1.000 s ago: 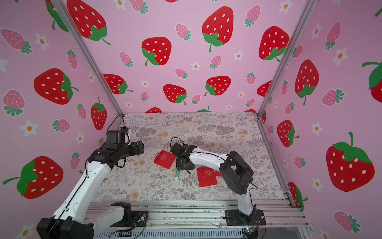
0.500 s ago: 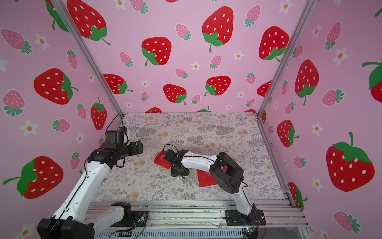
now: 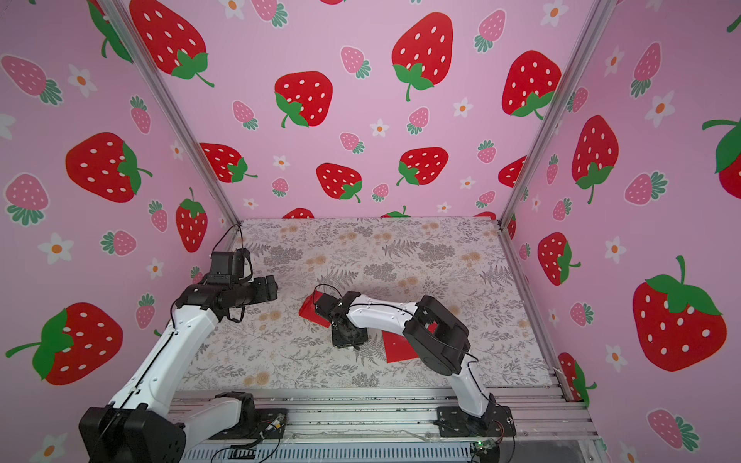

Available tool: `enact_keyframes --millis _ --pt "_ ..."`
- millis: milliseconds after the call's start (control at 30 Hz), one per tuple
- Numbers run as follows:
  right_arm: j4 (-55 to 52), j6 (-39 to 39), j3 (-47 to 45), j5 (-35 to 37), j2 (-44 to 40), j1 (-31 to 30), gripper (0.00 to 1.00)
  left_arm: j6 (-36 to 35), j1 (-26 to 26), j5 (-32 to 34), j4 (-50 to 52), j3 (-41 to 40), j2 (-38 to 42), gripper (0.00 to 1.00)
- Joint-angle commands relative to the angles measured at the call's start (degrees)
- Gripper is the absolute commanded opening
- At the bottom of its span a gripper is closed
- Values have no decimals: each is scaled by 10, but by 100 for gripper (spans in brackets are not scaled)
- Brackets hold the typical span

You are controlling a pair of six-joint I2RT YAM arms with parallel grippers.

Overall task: Seal the envelope with a glue stick
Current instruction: Pick up the glue stick from the center of the board.

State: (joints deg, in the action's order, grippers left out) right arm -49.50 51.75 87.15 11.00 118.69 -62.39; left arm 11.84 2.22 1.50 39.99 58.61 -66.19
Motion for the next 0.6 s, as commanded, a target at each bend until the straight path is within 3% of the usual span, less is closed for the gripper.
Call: enact_keyframes --millis 0,333,400,567 --pt "-26 -9 10 -7 13 -4 34 1 -3 5 17 17 -2 90" --pt "37 -52 -40 -3 -44 8 21 2 -2 -40 -7 11 21 85" --pt "76 -75 -79 -4 -87 22 19 -17 0 -77 -21 2 38 75" --pt "208 -189 -210 -123 -211 87 17 -43 23 -154 -61 -11 69 77"
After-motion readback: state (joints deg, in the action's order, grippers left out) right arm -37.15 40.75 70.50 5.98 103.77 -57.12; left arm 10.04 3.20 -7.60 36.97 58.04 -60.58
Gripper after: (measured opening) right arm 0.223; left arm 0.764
